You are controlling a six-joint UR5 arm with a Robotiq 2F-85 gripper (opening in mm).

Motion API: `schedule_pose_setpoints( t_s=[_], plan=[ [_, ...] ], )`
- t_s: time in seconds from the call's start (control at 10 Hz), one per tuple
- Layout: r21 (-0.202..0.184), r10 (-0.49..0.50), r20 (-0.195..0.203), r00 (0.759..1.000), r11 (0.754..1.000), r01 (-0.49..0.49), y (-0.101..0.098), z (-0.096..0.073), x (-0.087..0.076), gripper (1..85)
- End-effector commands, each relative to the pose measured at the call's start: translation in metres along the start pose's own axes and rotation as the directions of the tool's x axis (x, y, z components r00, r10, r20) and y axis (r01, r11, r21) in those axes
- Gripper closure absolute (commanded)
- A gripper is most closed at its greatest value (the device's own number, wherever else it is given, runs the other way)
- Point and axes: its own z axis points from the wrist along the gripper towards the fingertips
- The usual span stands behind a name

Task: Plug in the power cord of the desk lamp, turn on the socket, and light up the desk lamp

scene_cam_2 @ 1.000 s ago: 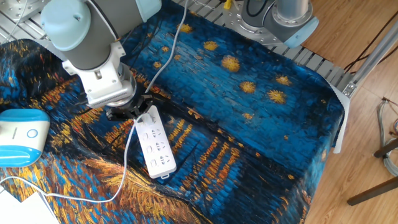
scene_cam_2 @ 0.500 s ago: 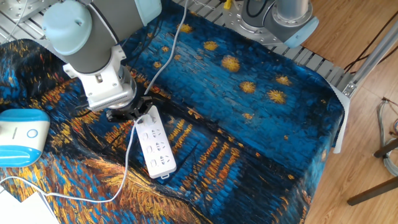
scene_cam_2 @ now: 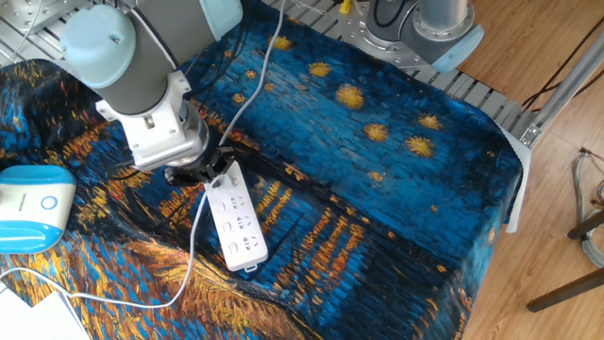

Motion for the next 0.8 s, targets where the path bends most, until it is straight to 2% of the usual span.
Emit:
schedule_pose_setpoints(
  t_s=[0.0,0.2,0.7],
  plan=[
    [-0.004,-0.001,0.011,1.0,1.0,0.001,-0.0022,0.0006,-0.0054,84.3],
    [-0.001,-0.001,0.016,1.0,1.0,0.001,-0.0044,0.0039,-0.0075,84.3],
    [0.003,-0.008,-0.004,1.0,1.0,0.008,-0.0088,0.0025,-0.0054,84.3]
  ],
)
